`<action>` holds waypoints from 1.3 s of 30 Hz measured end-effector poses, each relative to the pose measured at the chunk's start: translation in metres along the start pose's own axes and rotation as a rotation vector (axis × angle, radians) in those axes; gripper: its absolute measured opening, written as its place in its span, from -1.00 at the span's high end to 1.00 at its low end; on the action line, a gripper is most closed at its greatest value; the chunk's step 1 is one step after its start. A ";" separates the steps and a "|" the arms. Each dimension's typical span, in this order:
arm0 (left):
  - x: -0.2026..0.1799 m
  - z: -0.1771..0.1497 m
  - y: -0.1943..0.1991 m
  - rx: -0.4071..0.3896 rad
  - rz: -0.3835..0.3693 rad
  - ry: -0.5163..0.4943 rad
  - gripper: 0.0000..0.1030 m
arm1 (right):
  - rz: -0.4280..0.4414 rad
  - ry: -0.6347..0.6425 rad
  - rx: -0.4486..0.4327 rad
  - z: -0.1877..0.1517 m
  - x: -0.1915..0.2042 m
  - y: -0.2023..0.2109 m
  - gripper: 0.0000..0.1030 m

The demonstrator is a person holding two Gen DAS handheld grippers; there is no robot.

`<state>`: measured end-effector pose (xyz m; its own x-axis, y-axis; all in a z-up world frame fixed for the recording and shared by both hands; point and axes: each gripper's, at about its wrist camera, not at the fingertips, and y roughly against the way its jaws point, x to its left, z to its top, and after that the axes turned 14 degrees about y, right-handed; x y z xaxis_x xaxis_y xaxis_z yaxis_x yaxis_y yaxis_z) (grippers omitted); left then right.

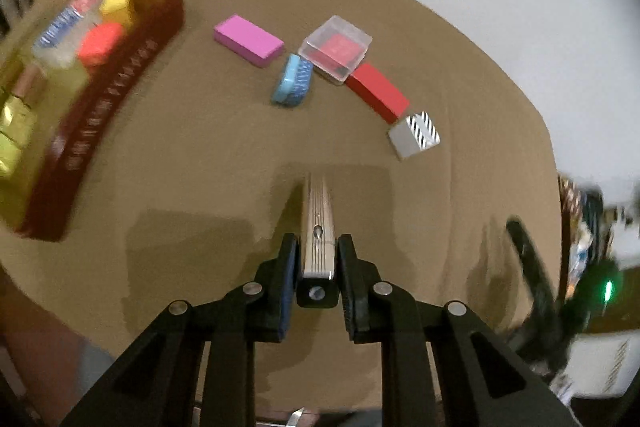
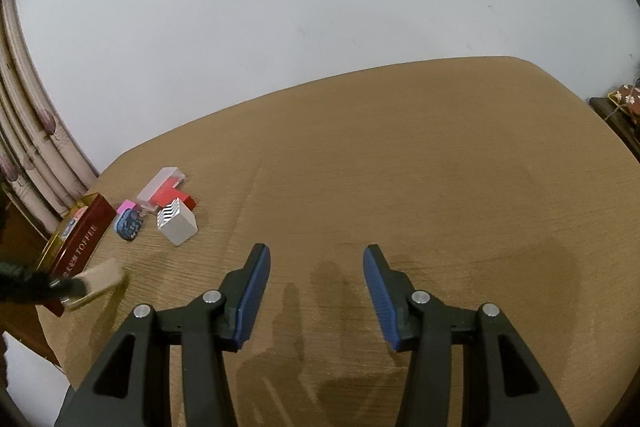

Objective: Organize rigid objects
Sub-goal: 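Lower the silver case into the tin and open the left gripper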

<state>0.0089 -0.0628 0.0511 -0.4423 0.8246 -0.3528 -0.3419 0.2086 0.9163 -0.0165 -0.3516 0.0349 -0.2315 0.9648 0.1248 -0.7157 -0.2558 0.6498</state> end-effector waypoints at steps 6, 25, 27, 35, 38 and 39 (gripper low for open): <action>0.043 0.005 0.046 -0.050 -0.001 -0.021 0.66 | -0.019 0.009 0.029 0.001 0.002 -0.008 0.03; 0.159 0.126 0.067 -0.171 0.151 -0.123 0.66 | -0.080 0.056 0.119 0.004 0.012 -0.033 0.03; 0.167 0.131 0.058 -0.179 0.180 -0.131 0.66 | -0.082 0.059 0.124 0.005 0.012 -0.035 0.03; 0.197 0.137 0.047 -0.222 0.251 -0.179 0.62 | -0.093 0.085 0.139 0.006 0.019 -0.044 -0.02; 0.198 0.128 0.044 -0.231 0.305 -0.217 0.59 | -0.097 0.090 0.142 0.007 0.021 -0.046 -0.03; 0.196 0.126 0.044 -0.245 0.332 -0.237 0.55 | -0.098 0.093 0.143 0.007 0.022 -0.047 -0.03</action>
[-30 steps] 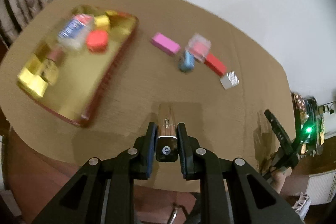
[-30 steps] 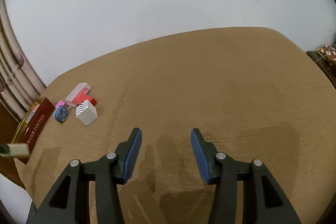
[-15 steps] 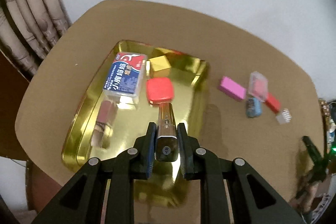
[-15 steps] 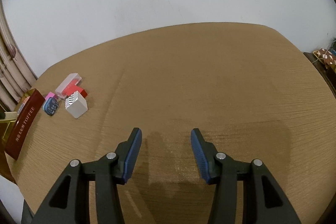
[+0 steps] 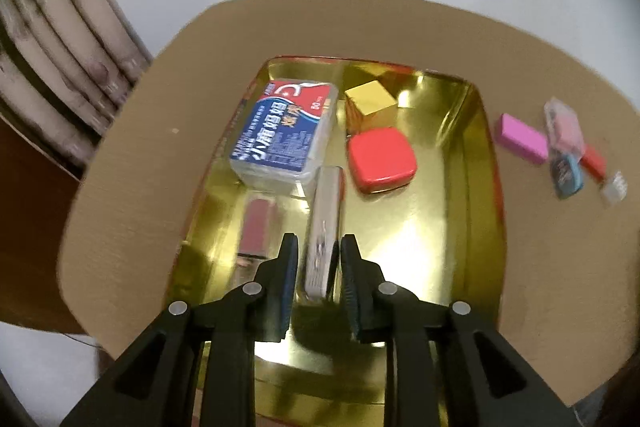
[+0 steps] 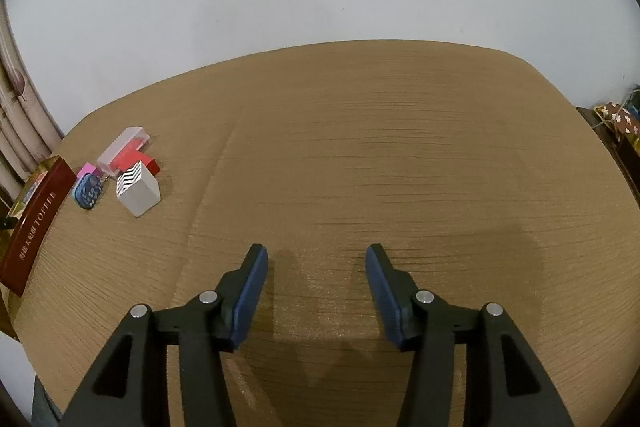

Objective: Organize rigid objects
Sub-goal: 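Lower the silver case into the tin and open the left gripper, then grasp the zigzag-patterned white cube with the right gripper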

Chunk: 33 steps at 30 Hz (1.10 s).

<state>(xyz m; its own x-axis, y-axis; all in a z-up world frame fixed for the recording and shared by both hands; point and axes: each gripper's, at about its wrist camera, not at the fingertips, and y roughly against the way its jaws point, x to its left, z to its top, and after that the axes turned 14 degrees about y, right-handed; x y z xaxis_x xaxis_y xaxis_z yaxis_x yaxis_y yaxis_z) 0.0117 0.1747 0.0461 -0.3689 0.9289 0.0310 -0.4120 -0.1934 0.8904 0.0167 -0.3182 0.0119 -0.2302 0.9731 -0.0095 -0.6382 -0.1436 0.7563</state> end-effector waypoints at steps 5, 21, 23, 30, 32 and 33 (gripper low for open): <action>-0.001 -0.001 0.012 -0.065 0.018 -0.035 0.34 | 0.003 0.011 0.002 0.001 0.000 -0.002 -0.08; -0.012 -0.117 0.119 -0.180 -0.260 0.179 -0.59 | 0.004 0.099 0.018 0.010 0.011 -0.006 -0.14; -0.009 -0.133 0.114 -0.153 -0.257 0.197 -0.59 | 0.092 0.142 0.017 0.020 0.029 -0.003 -0.14; 0.021 -0.176 0.095 -0.100 -0.172 0.287 -0.59 | 0.161 0.363 0.020 0.065 0.108 -0.008 -0.14; 0.029 -0.177 0.089 -0.099 -0.146 0.298 -0.59 | 0.143 0.394 0.035 0.076 0.119 -0.020 -0.13; 0.030 -0.178 0.087 -0.098 -0.140 0.305 -0.59 | 0.144 0.399 0.042 0.079 0.122 -0.024 -0.13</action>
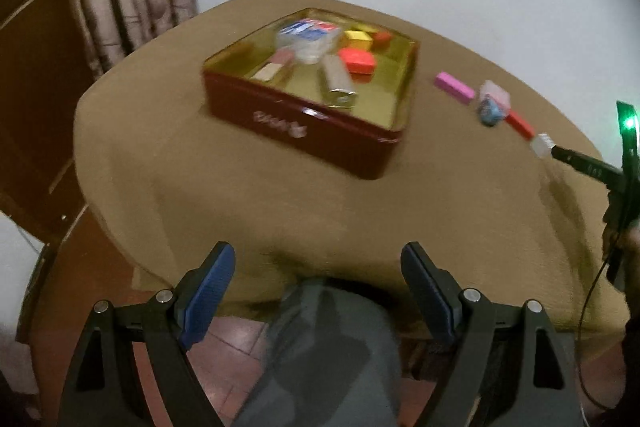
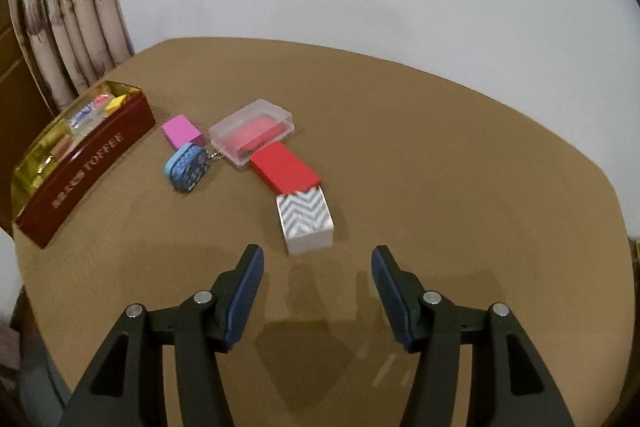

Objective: Organize rigid objects
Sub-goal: 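Grasp the zigzag-patterned white cube with the right gripper, then place the zigzag cube in the tin and release it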

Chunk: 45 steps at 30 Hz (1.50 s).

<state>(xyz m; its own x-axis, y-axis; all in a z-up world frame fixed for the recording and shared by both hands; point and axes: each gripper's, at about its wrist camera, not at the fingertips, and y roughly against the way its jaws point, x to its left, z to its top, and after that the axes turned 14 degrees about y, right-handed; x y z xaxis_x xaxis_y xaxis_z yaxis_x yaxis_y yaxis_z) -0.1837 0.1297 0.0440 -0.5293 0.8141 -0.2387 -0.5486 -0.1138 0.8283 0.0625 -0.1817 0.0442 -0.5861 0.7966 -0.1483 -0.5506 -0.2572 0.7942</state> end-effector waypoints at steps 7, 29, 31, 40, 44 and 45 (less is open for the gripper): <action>0.003 0.000 -0.011 0.017 0.019 -0.005 -0.59 | -0.006 0.015 0.058 0.010 0.002 -0.028 0.14; 0.013 -0.002 -0.018 0.085 0.001 0.038 -0.59 | 0.321 0.368 -0.100 0.181 0.166 0.001 0.41; 0.017 0.001 -0.019 0.091 -0.003 0.056 -0.59 | 0.332 0.402 -0.074 0.195 0.181 -0.018 0.41; 0.026 0.005 -0.026 0.144 -0.026 0.095 -0.59 | 0.288 0.478 0.060 0.202 0.212 -0.090 0.41; 0.023 0.004 -0.028 0.155 -0.030 0.086 -0.59 | 0.276 0.466 0.087 0.203 0.211 -0.107 0.41; 0.022 0.003 -0.029 0.161 -0.030 0.079 -0.59 | 0.279 0.463 0.092 0.204 0.211 -0.111 0.41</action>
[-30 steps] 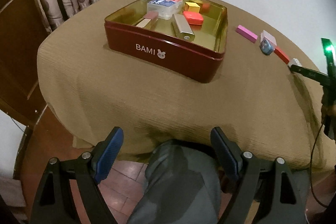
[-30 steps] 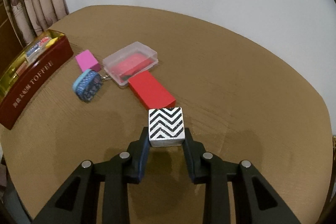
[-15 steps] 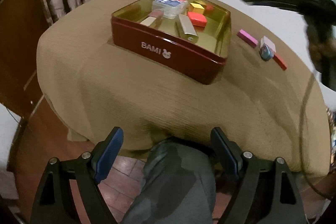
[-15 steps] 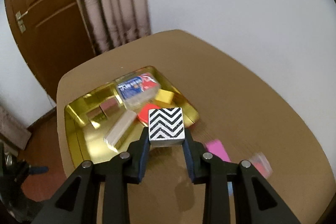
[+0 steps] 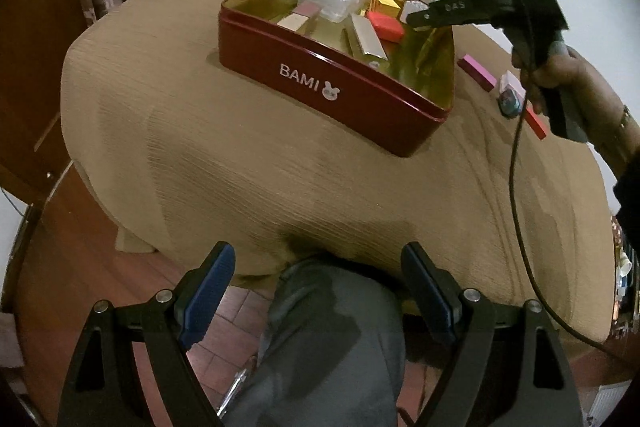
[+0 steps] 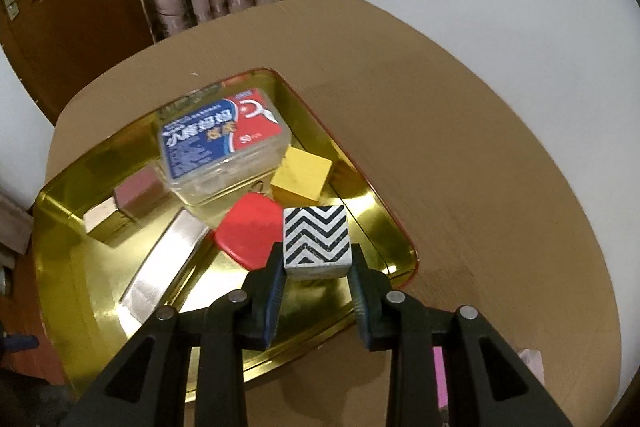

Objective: Organize rigid objects
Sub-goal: 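Place the zigzag cube in the tin and release it, then move the right gripper back toward the remaining items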

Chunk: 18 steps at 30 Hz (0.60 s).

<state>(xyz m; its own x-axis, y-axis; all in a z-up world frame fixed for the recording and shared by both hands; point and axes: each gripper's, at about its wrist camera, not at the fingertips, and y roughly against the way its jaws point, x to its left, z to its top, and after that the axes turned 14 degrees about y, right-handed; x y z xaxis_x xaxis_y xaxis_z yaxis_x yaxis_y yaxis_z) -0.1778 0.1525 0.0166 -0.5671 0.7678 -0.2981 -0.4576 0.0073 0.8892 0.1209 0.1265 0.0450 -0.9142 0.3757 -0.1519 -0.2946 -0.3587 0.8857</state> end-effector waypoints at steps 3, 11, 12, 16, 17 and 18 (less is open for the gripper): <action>-0.001 -0.002 -0.001 0.009 0.002 -0.011 -0.59 | 0.001 0.002 0.002 0.001 0.001 -0.007 0.41; -0.001 -0.002 -0.006 0.030 0.011 -0.021 -0.59 | -0.016 -0.017 -0.004 0.007 0.001 -0.014 0.41; -0.001 -0.002 -0.006 0.028 0.012 -0.021 -0.59 | -0.012 -0.021 -0.016 0.005 0.000 -0.009 0.41; -0.003 -0.004 -0.004 0.012 0.026 -0.037 -0.59 | -0.034 -0.072 -0.150 -0.006 -0.007 0.026 0.41; -0.004 -0.005 -0.003 0.006 0.030 -0.042 -0.59 | -0.048 -0.111 -0.201 -0.015 -0.011 0.042 0.41; -0.006 -0.006 -0.002 0.000 0.032 -0.049 -0.59 | -0.067 -0.139 -0.234 -0.024 -0.014 0.054 0.41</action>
<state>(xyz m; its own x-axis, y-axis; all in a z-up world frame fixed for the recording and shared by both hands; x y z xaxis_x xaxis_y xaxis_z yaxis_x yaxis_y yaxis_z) -0.1779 0.1442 0.0142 -0.5473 0.7980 -0.2523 -0.4396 -0.0176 0.8980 0.1117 0.0812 0.0840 -0.8483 0.5131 -0.1305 -0.4239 -0.5107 0.7480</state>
